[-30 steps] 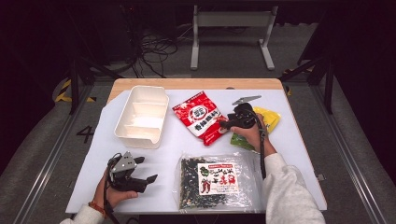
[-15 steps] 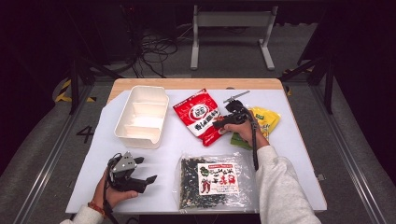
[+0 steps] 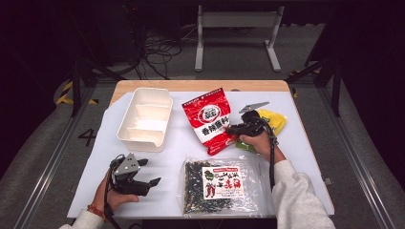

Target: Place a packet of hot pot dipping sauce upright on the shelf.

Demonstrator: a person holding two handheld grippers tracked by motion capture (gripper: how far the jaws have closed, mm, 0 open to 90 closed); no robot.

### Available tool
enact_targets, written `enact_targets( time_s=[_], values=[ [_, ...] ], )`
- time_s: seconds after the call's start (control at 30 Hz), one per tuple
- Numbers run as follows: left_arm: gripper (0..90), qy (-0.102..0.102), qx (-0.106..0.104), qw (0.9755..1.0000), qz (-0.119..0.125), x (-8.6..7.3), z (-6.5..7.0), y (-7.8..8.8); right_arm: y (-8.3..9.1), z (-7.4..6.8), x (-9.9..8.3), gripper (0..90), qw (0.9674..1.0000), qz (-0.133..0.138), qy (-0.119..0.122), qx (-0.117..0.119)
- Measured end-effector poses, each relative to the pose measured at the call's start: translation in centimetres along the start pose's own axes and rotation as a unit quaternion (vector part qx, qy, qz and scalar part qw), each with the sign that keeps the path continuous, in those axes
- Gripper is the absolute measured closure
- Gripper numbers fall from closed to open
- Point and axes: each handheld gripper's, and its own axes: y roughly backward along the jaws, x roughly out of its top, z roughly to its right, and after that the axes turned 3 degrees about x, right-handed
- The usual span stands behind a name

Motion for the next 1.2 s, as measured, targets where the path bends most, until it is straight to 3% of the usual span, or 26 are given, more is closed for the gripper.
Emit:
enact_targets(
  time_s=[0.13, 0.23, 0.4, 0.47, 0.7, 0.83, 0.97, 1.03, 1.1, 1.17, 1.2],
  values=[
    [19.1, -0.001, -0.003, 0.9999, 0.016, 0.9, 0.2, 0.4, 1.5, -1.0, -0.5, 78.6, 0.9989, 0.041, 0.007, -0.021],
    [19.1, 0.001, -0.003, 0.9996, 0.03, 2.0, 0.1, 0.5, 2.9, -1.7, -0.5, 78.6, 0.9957, 0.084, 0.008, -0.04],
    [19.2, 0.012, -0.012, 0.9984, 0.055, 3.8, 0.2, 0.3, 4.6, -3.0, -0.4, 78.6, 0.9908, 0.127, 0.02, -0.041],
    [19.2, 0.014, -0.021, 0.9976, 0.065, 4.7, 0.4, 0.0, 5.4, -4.0, -0.5, 78.6, 0.9882, 0.148, 0.024, -0.031],
    [19.2, 0.019, -0.035, 0.9959, 0.081, 7.4, 1.8, -1.6, 6.2, -7.3, -1.3, 78.6, 0.9823, 0.179, 0.054, -0.006],
    [19.8, 0.043, -0.059, 0.9929, 0.094, 8.9, 2.2, -2.9, 6.1, -8.6, -2.1, 78.6, 0.9806, 0.183, 0.07, 0.002],
    [19.8, 0.05, -0.073, 0.991, 0.101, 9.7, 2.2, -3.6, 5.7, -9.2, -3.0, 78.6, 0.98, 0.185, 0.071, 0.008],
    [19.7, 0.061, -0.087, 0.9882, 0.11, 10.1, 2.0, -4.0, 5.4, -9.7, -3.6, 78.6, 0.9795, 0.185, 0.079, 0.015],
    [19.8, 0.068, -0.087, 0.9875, 0.113, 10.4, 2.0, -4.5, 5.1, -10.0, -4.0, 78.6, 0.9782, 0.185, 0.091, 0.021],
    [23.2, 0.074, -0.1, 0.984, 0.127, 10.4, 2.0, -4.7, 4.8, -10.3, -4.3, 78.5, 0.9778, 0.186, 0.093, 0.024],
    [24.0, 0.069, -0.098, 0.9842, 0.13, 10.5, 2.0, -4.9, 4.7, -10.4, -4.3, 78.5, 0.9776, 0.187, 0.094, 0.025]
  ],
)
